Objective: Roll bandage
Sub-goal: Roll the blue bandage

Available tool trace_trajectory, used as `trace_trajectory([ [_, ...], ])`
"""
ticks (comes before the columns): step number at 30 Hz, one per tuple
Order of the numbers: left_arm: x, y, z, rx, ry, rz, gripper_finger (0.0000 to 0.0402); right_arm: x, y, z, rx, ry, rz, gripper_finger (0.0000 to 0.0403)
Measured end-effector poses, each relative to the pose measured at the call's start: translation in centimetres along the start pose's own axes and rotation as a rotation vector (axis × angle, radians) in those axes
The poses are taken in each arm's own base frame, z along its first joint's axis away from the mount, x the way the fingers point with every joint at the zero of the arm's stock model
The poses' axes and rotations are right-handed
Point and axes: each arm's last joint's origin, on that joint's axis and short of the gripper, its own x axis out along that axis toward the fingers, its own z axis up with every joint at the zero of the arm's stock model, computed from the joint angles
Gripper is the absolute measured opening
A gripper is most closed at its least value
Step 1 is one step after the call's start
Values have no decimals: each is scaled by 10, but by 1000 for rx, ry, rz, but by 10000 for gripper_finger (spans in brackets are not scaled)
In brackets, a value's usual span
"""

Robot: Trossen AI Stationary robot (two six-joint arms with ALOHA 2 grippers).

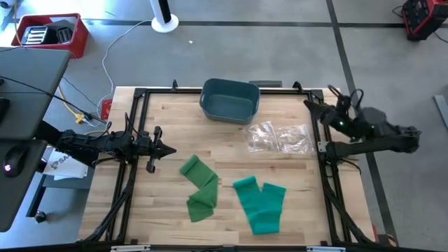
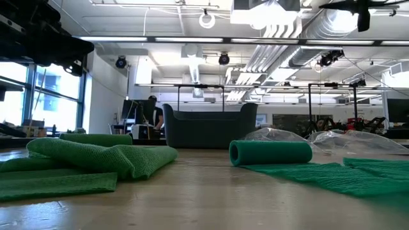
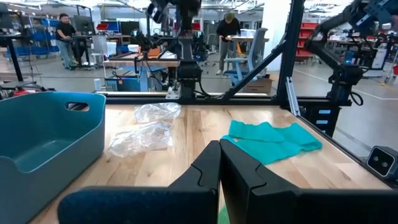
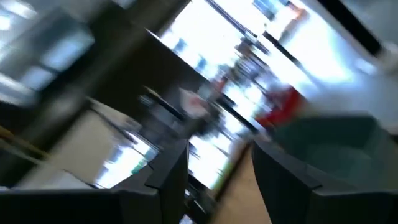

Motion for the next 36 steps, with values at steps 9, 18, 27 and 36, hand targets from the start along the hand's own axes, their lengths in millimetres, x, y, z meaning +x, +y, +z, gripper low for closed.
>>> trace_trajectory([
  [9, 0, 0, 0, 52, 0, 0, 1, 44, 35, -12, 6, 608, -257, 170],
  [18, 0, 0, 0, 52, 0, 0, 1, 103, 34, -84, -92, 1307, -36, 170],
  [27, 0, 0, 8, -125, -78, -5, 1, 100, -13, -155, -218, 1469, 145, 170],
  [36, 0, 0, 8, -174, -85, -8, 1, 75, -78, -204, -167, 1228, 95, 170],
])
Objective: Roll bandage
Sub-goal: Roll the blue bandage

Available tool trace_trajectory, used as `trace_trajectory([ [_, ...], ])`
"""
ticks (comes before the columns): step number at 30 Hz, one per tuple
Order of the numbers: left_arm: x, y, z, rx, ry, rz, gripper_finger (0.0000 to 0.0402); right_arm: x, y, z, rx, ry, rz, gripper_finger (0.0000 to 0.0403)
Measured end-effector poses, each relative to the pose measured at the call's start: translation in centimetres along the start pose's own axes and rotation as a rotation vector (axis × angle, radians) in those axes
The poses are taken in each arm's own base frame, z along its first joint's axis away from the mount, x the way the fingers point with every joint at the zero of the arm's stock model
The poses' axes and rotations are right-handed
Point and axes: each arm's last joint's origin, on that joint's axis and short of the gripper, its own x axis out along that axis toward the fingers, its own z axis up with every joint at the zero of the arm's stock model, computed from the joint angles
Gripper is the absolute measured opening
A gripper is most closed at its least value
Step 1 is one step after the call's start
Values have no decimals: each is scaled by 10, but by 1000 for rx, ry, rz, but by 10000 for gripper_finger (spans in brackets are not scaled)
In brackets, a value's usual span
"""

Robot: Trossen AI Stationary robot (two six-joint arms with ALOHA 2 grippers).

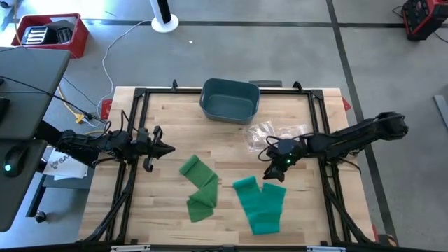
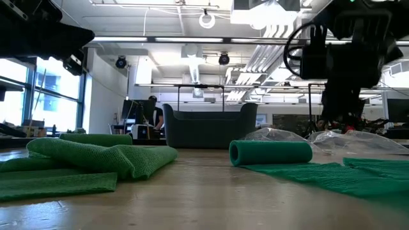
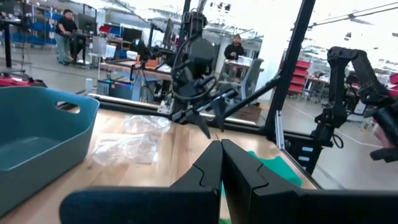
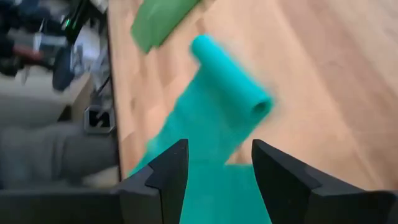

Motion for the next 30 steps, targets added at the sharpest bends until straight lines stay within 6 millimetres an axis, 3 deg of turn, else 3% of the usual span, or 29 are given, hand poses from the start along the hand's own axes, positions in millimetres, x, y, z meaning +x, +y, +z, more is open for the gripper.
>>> trace_trajectory([
  [4, 0, 0, -1, -1, 5, 1, 1, 7, -12, -8, 57, -41, -50, 170],
  [18, 0, 1, -1, 1, 13, 13, 1, 47, -24, -7, 259, -18, 4, 170],
  [30, 0, 1, -1, 1, 11, 14, 1, 62, -19, 3, 293, -24, 27, 169],
])
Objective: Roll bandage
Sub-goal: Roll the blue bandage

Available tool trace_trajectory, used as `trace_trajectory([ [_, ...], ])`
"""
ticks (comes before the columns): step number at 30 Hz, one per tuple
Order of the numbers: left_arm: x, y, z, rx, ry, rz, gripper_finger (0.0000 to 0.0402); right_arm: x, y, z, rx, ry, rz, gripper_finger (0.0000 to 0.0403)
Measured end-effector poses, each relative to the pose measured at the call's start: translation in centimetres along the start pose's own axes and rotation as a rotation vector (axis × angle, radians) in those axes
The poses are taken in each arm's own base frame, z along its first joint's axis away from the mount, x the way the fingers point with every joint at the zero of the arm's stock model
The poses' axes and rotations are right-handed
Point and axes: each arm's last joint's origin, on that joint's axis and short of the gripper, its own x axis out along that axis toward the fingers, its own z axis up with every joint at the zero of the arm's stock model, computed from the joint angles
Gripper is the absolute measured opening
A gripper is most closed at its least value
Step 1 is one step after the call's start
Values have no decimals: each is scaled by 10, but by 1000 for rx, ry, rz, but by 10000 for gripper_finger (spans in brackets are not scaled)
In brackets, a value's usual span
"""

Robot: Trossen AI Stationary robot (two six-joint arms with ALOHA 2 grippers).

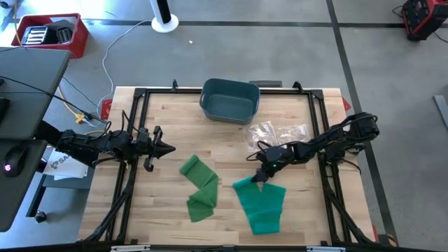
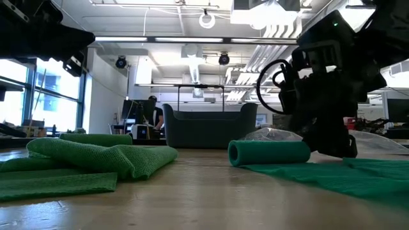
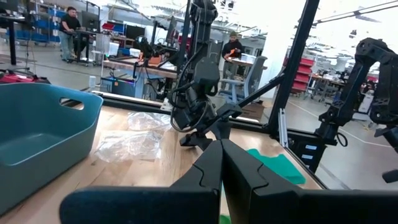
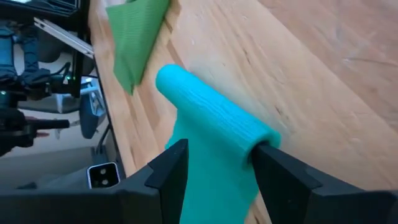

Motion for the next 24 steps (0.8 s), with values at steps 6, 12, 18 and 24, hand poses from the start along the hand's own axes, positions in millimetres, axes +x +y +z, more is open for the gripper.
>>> trace_trajectory([
  [6, 0, 0, 0, 0, -1, -1, 1, 7, 2, -4, 14, 7, 34, 170],
  [12, 0, 0, 0, 0, -1, 0, 1, 17, 1, -8, 24, 14, 19, 166],
  [18, 0, 0, 0, 0, -1, 0, 1, 29, 5, -6, 2, 14, 11, 91],
  [24, 0, 0, 0, 0, -1, 0, 1, 31, 8, -4, -20, 2, 4, 8],
])
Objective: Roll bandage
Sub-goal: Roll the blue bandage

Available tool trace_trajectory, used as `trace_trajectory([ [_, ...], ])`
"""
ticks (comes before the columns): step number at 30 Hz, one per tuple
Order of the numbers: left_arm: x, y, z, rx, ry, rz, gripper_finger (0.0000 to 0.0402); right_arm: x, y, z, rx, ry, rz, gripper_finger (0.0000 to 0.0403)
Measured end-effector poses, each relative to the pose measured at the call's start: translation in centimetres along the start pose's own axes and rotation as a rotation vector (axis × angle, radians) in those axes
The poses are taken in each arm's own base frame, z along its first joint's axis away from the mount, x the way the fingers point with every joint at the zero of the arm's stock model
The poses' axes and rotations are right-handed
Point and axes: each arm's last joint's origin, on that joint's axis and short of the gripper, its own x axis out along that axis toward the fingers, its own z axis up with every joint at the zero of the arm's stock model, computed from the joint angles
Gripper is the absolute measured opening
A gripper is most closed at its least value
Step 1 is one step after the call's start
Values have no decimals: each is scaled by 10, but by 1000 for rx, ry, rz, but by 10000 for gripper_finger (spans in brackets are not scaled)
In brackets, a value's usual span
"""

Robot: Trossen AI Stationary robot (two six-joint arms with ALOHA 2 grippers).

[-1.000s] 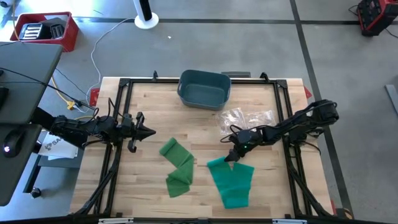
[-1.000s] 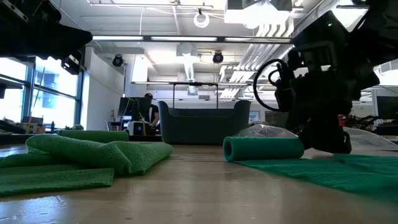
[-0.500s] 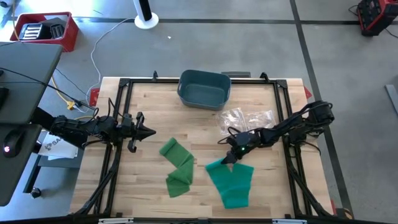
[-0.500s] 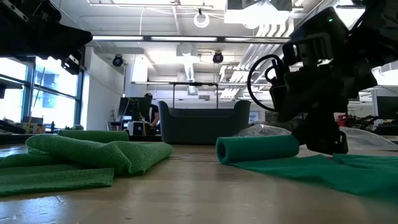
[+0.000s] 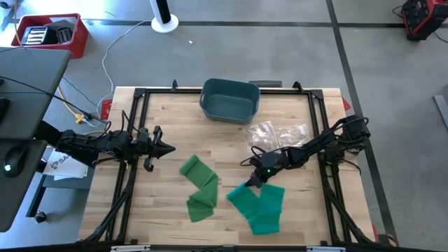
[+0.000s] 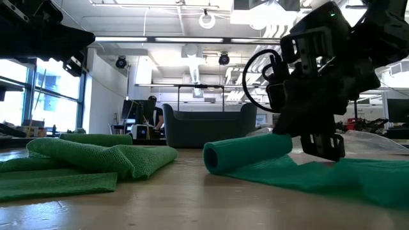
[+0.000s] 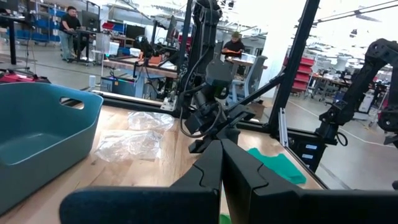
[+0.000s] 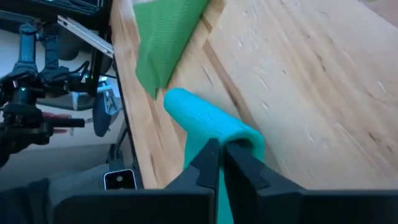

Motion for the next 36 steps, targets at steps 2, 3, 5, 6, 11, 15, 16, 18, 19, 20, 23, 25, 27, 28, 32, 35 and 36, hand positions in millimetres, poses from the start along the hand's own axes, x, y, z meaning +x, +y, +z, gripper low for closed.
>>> trace_trajectory([
  [2, 0, 0, 0, 0, 0, 0, 1, -1, 1, 0, 11, -3, 3, 11],
  [3, 0, 0, 0, 0, 0, 0, 1, -2, 3, 1, 12, -5, 10, 10],
  [5, 0, 0, 0, 0, 0, -1, 1, -5, 7, 2, 6, -16, 34, 3],
  [6, 0, 0, 0, 0, 0, 0, 1, -8, 9, 2, 3, -20, 44, 3],
  [11, 0, 0, 0, -1, -3, -1, 1, -30, 36, 8, -46, -95, 156, 1],
  [15, 0, -1, 7, -57, -77, -16, 1, -61, 62, 14, -86, -237, 248, 1],
  [16, -1, -2, 12, -103, -120, -28, 1, -71, 69, 15, -98, -291, 279, 1],
  [18, -3, -4, 23, -215, -235, -63, 1, -93, 83, 17, -124, -395, 333, 0],
  [19, -5, -5, 29, -273, -296, -83, 1, -103, 88, 18, -130, -442, 339, 0],
  [20, -7, -5, 35, -324, -364, -98, 1, -113, 94, 18, -143, -486, 335, 0],
  [23, -17, -5, 55, -504, -607, -124, 1, -146, 117, 22, -209, -588, 291, 0],
  [25, -27, -3, 66, -594, -772, -112, 1, -168, 135, 25, -271, -621, 221, 0],
  [27, -36, -1, 74, -640, -912, -76, 1, -188, 153, 30, -345, -634, 148, 0],
  [28, -39, 0, 77, -646, -965, -59, 1, -197, 162, 32, -381, -639, 123, 0],
  [32, -48, -1, 90, -599, -1055, -31, 1, -239, 205, 45, -532, -709, 78, 0],
  [35, -45, -3, 103, -552, -997, 3, 1, -263, 232, 54, -644, -775, 66, 0],
  [36, -42, -5, 107, -541, -956, 20, 1, -270, 241, 57, -678, -799, 66, 0],
])
